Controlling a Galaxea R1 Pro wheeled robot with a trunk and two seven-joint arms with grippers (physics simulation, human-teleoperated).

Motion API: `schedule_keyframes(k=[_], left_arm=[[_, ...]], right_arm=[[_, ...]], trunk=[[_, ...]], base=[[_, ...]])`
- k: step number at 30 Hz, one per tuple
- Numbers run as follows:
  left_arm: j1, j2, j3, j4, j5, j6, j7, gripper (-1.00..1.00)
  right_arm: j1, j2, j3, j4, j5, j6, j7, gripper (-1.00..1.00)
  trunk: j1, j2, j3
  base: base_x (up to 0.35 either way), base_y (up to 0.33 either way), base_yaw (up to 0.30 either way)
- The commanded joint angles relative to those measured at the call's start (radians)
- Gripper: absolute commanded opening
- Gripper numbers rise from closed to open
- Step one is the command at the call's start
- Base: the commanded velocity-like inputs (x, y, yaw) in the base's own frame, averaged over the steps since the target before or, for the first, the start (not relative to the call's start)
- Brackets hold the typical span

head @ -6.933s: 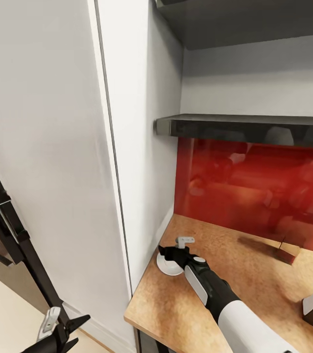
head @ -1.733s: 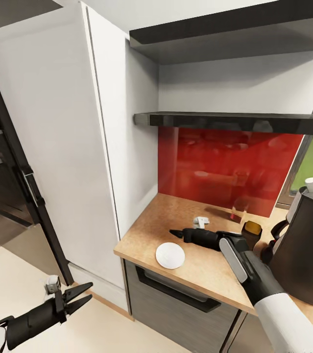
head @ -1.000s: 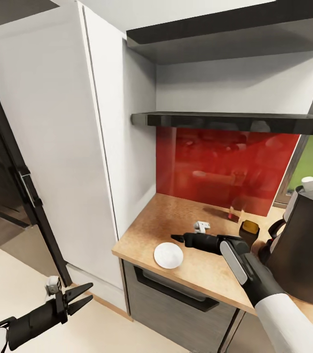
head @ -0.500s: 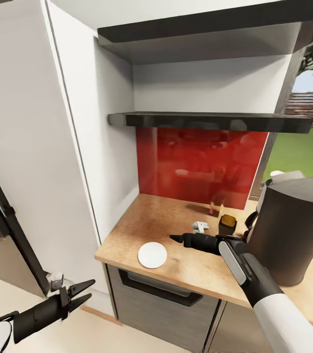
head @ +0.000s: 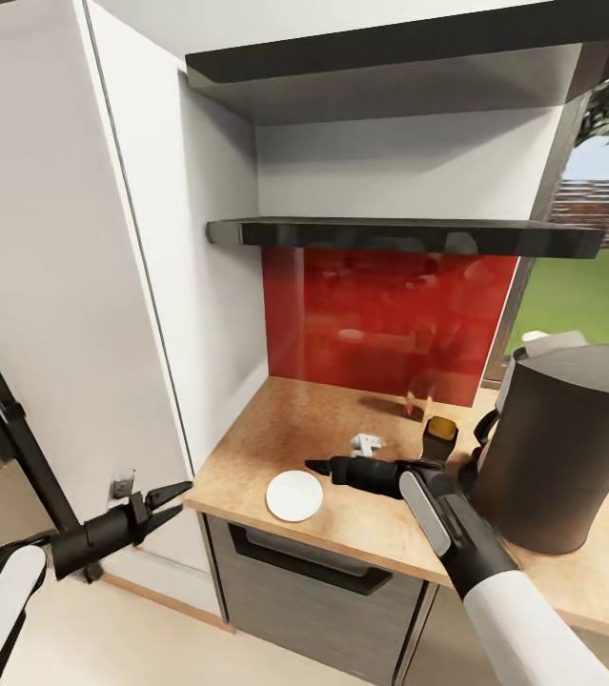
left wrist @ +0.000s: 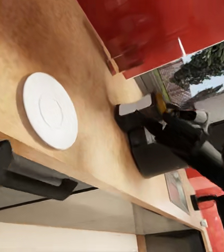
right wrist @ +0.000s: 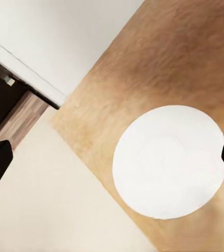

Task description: Set up a coffee station on the kitchen countertop: keep the coffee maker on the countertop, move the bottle of coffee from the kitchen shelf to the counter next to the coffee maker, place a paper coffee filter on top of the coffee maker, put the saucer next to the coffee maker with the coffee cup on the saucer, and place the electric kettle next to the coffee maker.

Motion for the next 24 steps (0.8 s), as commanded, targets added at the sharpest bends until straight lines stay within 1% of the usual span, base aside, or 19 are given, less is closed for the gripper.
schedule_keyframes(k=[1, 2, 3, 5, 9, 12, 14, 15, 16, 17, 19, 20, 22, 24], left_arm=[[-0.026, 0.000, 0.002, 0.010, -0.004, 0.006, 0.012, 1.00], [-0.049, -0.001, 0.001, 0.024, -0.001, 0.006, 0.023, 1.00], [-0.059, -0.001, 0.001, 0.032, 0.003, 0.006, 0.027, 1.00], [-0.091, -0.001, -0.001, 0.067, 0.020, 0.007, 0.038, 1.00], [-0.112, -0.001, -0.005, 0.107, 0.039, 0.007, 0.043, 1.00], [-0.126, -0.001, -0.021, 0.118, 0.046, 0.008, 0.044, 1.00], [-0.157, 0.002, -0.057, 0.122, 0.052, 0.008, 0.045, 1.00], [-0.166, 0.004, -0.068, 0.123, 0.054, 0.008, 0.045, 1.00], [-0.186, 0.006, -0.092, 0.124, 0.059, 0.010, 0.045, 1.00], [-0.195, 0.008, -0.105, 0.125, 0.062, 0.011, 0.045, 1.00], [-0.229, 0.011, -0.147, 0.135, 0.082, 0.013, 0.045, 1.00], [-0.237, 0.012, -0.154, 0.140, 0.090, 0.013, 0.045, 1.00], [-0.265, 0.014, -0.173, 0.168, 0.124, 0.014, 0.046, 1.00], [-0.283, 0.016, -0.179, 0.196, 0.145, 0.014, 0.046, 1.00]], right_arm=[[-0.001, 0.018, -0.001, 0.017, 0.002, 0.005, 0.001, 1.00], [-0.001, 0.033, -0.001, 0.035, 0.004, 0.005, 0.001, 1.00], [-0.001, 0.039, -0.002, 0.043, 0.005, 0.006, 0.001, 1.00], [-0.001, 0.055, -0.002, 0.062, 0.010, 0.005, 0.000, 1.00], [-0.001, 0.063, -0.005, 0.068, 0.013, 0.005, 0.000, 1.00], [-0.001, 0.063, -0.007, 0.062, 0.013, 0.005, 0.000, 1.00], [-0.001, 0.062, -0.008, 0.054, 0.014, 0.005, 0.000, 1.00], [-0.001, 0.062, -0.008, 0.053, 0.014, 0.005, 0.000, 1.00], [-0.001, 0.062, -0.008, 0.051, 0.014, 0.005, 0.000, 1.00], [-0.001, 0.062, -0.008, 0.050, 0.014, 0.004, 0.000, 1.00], [-0.001, 0.062, -0.009, 0.048, 0.013, 0.004, 0.000, 1.00], [-0.001, 0.062, -0.009, 0.047, 0.013, 0.004, 0.000, 1.00], [-0.001, 0.062, -0.010, 0.046, 0.012, 0.004, 0.000, 1.00], [-0.001, 0.062, -0.010, 0.045, 0.012, 0.003, 0.000, 1.00]], trunk=[[0.001, -0.002, -0.002], [0.001, -0.002, -0.002], [0.001, -0.002, -0.002], [0.001, -0.002, -0.002], [0.001, -0.002, -0.002], [0.001, -0.002, -0.002], [0.001, -0.002, -0.002], [0.001, -0.002, -0.002], [0.001, -0.002, -0.002], [0.001, -0.002, -0.002], [0.001, -0.002, -0.002], [0.001, -0.002, -0.002], [0.001, -0.002, -0.002], [0.001, -0.002, -0.002]], base=[[0.000, 0.000, 0.000], [0.000, 0.000, 0.000], [0.000, 0.000, 0.000], [0.000, 0.000, 0.000], [0.000, 0.000, 0.000], [0.000, 0.000, 0.000], [0.000, 0.000, 0.000], [0.000, 0.000, 0.000], [0.000, 0.000, 0.000], [0.000, 0.000, 0.000], [0.000, 0.000, 0.000], [0.000, 0.000, 0.000], [0.000, 0.000, 0.000], [0.000, 0.000, 0.000]])
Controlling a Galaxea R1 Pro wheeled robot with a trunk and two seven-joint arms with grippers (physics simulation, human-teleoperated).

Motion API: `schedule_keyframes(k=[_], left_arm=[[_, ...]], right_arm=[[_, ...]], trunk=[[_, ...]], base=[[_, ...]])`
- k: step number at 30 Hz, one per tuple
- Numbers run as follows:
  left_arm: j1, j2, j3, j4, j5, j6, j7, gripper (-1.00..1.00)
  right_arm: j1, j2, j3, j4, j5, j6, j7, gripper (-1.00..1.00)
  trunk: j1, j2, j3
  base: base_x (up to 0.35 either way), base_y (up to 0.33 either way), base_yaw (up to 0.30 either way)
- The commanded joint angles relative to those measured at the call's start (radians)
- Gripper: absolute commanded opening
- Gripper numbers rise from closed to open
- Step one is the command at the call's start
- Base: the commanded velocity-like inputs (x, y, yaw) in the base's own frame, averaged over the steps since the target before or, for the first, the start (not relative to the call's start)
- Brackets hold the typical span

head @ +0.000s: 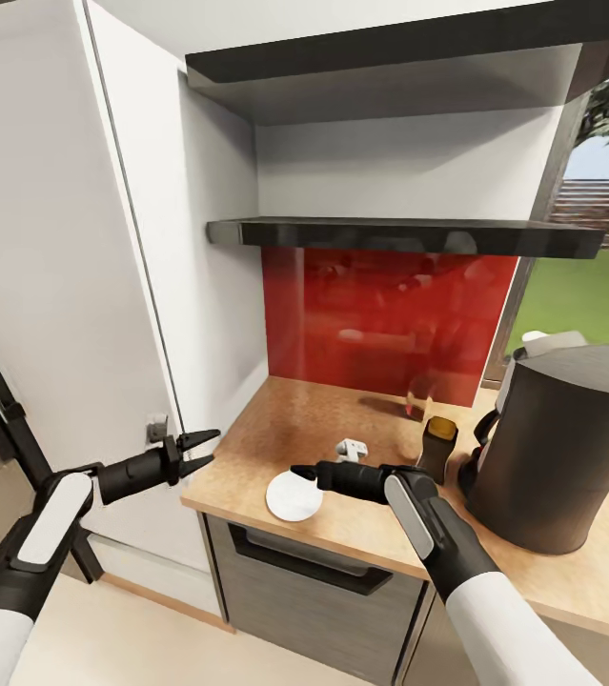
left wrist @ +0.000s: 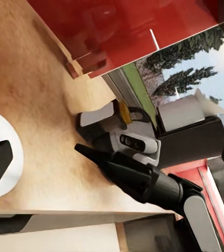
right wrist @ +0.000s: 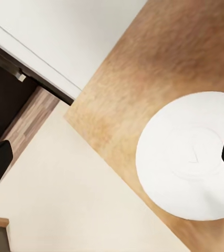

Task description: Set up a coffee station on the kitchen countertop: keep the coffee maker on the countertop, move the bottle of coffee from the kitchen shelf to the counter next to the coffee maker, place a paper coffee filter on top of the coffee maker, put the saucer next to the coffee maker with the coffee cup on the saucer, and place the electric kettle next to the coffee maker.

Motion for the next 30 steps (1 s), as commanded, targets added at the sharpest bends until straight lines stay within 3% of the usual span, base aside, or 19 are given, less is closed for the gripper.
schedule_keyframes(k=[1, 6, 12, 14, 27, 30], left_arm=[[-0.012, 0.001, -0.001, 0.018, 0.004, 0.005, -0.006, 1.00], [-0.042, 0.002, -0.013, 0.065, 0.016, 0.005, -0.006, 1.00], [-0.052, 0.003, -0.111, 0.094, 0.019, 0.005, -0.006, 1.00], [-0.053, 0.003, -0.123, 0.112, 0.019, 0.005, -0.006, 1.00], [-0.052, 0.012, -0.139, 0.152, 0.008, 0.002, -0.004, 1.00], [-0.052, 0.024, -0.139, 0.152, 0.006, 0.002, -0.003, 1.00]], right_arm=[[-0.001, 0.000, -0.002, -0.003, -0.001, 0.005, 0.001, 1.00], [-0.001, 0.000, -0.003, -0.022, 0.000, 0.006, 0.000, 1.00], [-0.001, -0.004, -0.002, -0.026, 0.001, 0.006, -0.002, 1.00], [-0.001, -0.004, -0.001, -0.026, 0.002, 0.007, -0.002, 1.00], [-0.001, -0.004, 0.007, -0.021, 0.005, 0.007, -0.002, 1.00], [-0.001, -0.004, 0.008, -0.018, 0.005, 0.008, -0.002, 1.00]], trunk=[[0.001, -0.002, -0.002], [0.001, -0.002, -0.002], [0.001, -0.002, -0.002], [0.001, -0.002, -0.002], [0.001, -0.002, -0.002], [0.001, -0.002, -0.002]], base=[[0.000, 0.000, 0.000], [0.000, 0.000, 0.000], [0.000, 0.000, -0.014], [0.000, 0.000, -0.103], [0.000, 0.000, -0.240], [0.000, 0.000, -0.264]])
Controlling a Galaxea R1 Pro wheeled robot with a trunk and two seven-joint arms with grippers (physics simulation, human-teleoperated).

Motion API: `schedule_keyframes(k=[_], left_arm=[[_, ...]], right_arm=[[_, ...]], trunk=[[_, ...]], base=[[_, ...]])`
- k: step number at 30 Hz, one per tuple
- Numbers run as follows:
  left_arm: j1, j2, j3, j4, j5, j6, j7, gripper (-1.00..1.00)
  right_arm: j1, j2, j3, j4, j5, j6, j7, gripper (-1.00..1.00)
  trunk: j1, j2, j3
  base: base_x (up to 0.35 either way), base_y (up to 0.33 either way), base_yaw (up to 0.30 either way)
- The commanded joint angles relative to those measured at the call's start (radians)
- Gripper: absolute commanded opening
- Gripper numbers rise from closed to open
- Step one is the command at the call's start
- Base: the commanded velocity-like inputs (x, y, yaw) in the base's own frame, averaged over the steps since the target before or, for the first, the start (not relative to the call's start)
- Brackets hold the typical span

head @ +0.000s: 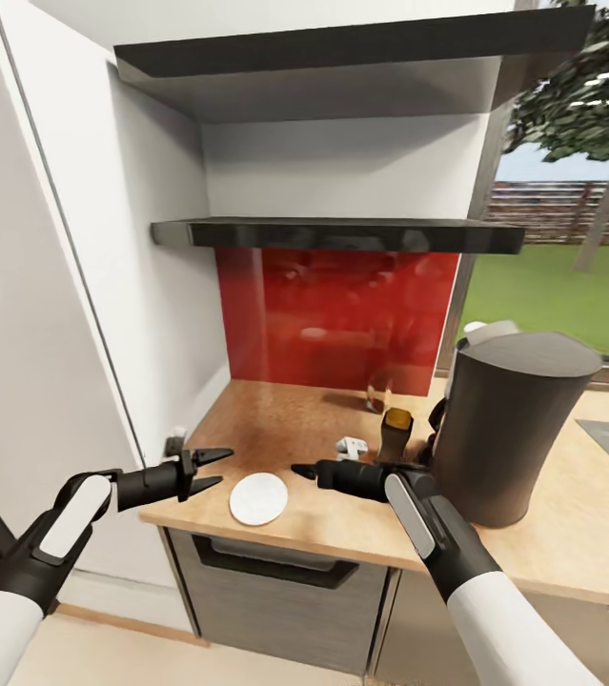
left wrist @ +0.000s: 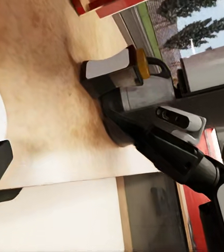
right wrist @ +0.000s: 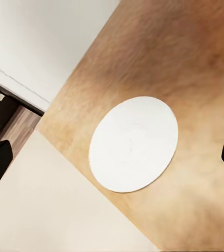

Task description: Set up a coffee station on the kitchen countertop: keep the coffee maker on the countertop, move the bottle of coffee from the kitchen shelf to the counter next to the coffee maker, place a paper coffee filter on top of the coffee maker, put the saucer next to the coffee maker with the coffee cup on the saucer, and place the electric kettle next to the coffee maker.

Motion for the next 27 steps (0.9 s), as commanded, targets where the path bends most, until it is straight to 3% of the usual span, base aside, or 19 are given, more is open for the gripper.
schedule_keyframes(k=[1, 8, 11, 15, 20, 27], left_arm=[[-0.001, 0.009, -0.001, 0.000, -0.005, 0.001, -0.007, 1.00], [-0.002, 0.057, 0.001, 0.000, -0.006, 0.001, -0.007, 1.00], [-0.002, 0.068, 0.000, -0.001, -0.006, 0.001, -0.008, 1.00], [-0.002, 0.088, -0.001, -0.001, -0.013, -0.001, -0.008, 1.00], [0.000, 0.118, -0.001, -0.001, -0.058, -0.003, -0.008, 1.00], [0.007, 0.127, 0.000, -0.002, -0.132, -0.007, -0.009, 1.00]], right_arm=[[-0.001, 0.000, 0.000, 0.001, -0.001, 0.005, 0.001, 1.00], [-0.001, 0.005, 0.011, 0.029, -0.003, 0.049, 0.001, 1.00], [0.000, 0.007, 0.039, 0.051, -0.005, 0.063, 0.002, 1.00], [0.000, 0.009, 0.107, 0.063, -0.008, 0.068, 0.004, 1.00], [0.000, 0.029, 0.173, 0.069, -0.011, 0.069, 0.007, 1.00], [0.000, 0.073, 0.189, 0.072, -0.010, 0.070, 0.007, 1.00]], trunk=[[0.001, -0.002, -0.002], [0.001, -0.002, -0.002], [0.001, -0.002, -0.002], [0.001, -0.002, -0.002], [0.001, -0.002, -0.002], [0.001, -0.002, -0.002]], base=[[0.000, 0.000, -0.264], [0.000, 0.000, -0.265], [0.000, 0.000, -0.265], [0.000, 0.000, -0.265], [0.000, 0.000, -0.252], [0.000, 0.000, -0.067]])
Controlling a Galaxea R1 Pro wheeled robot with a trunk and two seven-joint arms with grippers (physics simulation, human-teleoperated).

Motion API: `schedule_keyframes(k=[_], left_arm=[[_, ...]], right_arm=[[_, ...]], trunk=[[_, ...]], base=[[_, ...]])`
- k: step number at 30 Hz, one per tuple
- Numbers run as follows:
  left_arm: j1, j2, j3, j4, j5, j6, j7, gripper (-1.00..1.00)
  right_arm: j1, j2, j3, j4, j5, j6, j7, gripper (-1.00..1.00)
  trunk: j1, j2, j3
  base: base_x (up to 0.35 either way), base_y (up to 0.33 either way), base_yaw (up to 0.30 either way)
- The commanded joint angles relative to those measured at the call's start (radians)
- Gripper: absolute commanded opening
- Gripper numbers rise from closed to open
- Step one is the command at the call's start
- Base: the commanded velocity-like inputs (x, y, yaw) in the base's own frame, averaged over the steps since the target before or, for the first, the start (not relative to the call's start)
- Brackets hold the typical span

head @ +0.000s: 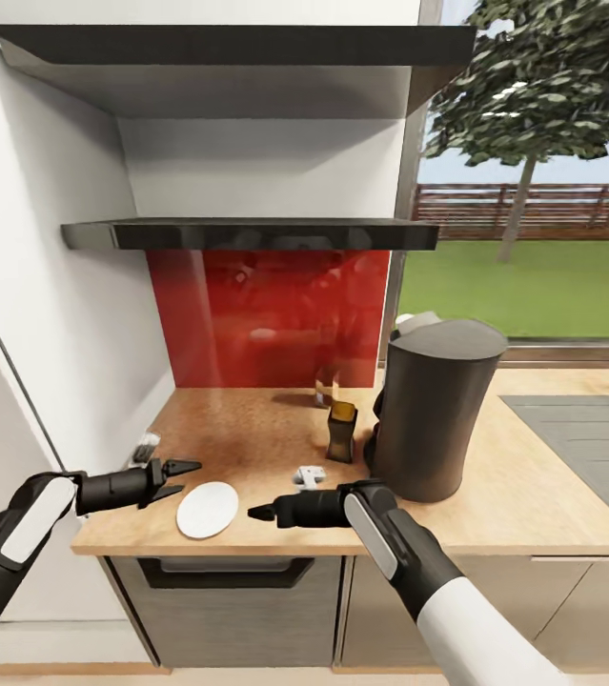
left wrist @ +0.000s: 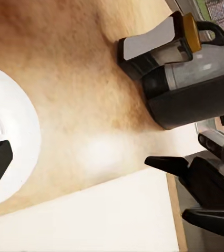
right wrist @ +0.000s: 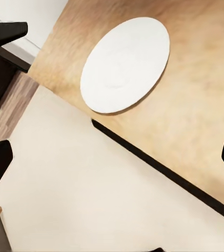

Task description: Set up a coffee station on the kitchen countertop: keep the coffee maker on the countertop, move the bottle of coffee from the kitchen shelf to the counter next to the coffee maker, place a paper coffee filter on top of the coffee maker, put the saucer next to the coffee maker with the coffee cup on the saucer, and place the electric kettle next to the coffee maker.

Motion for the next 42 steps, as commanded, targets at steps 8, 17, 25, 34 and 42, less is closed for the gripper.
schedule_keyframes(k=[8, 17, 25, 34, 42], left_arm=[[0.008, 0.003, -0.001, -0.021, -0.009, 0.008, -0.012, 1.00], [-0.003, 0.046, -0.003, -0.030, -0.011, 0.010, -0.014, 1.00], [-0.014, 0.091, -0.044, -0.018, -0.010, 0.013, -0.016, 1.00], [-0.003, 0.117, -0.094, 0.020, 0.030, 0.012, -0.016, 1.00], [0.000, 0.109, -0.100, 0.081, 0.065, 0.010, -0.012, 1.00]], right_arm=[[-0.001, 0.041, -0.015, -0.005, -0.017, 0.003, 0.008, 1.00], [-0.002, 0.041, -0.017, -0.004, -0.069, 0.005, 0.004, 1.00], [-0.003, 0.041, -0.017, 0.002, -0.095, 0.006, -0.001, 1.00], [-0.002, 0.041, -0.017, 0.004, -0.096, 0.006, -0.017, 1.00], [-0.001, 0.041, -0.016, 0.000, -0.100, 0.006, -0.153, 1.00]], trunk=[[0.001, -0.002, -0.002], [0.001, -0.002, -0.002], [0.001, -0.002, -0.002], [0.001, -0.002, -0.002], [0.001, -0.002, -0.002]], base=[[0.000, 0.000, 0.000], [0.000, 0.000, 0.000], [0.000, 0.000, 0.000], [0.000, 0.000, 0.000], [0.000, 0.000, 0.000]])
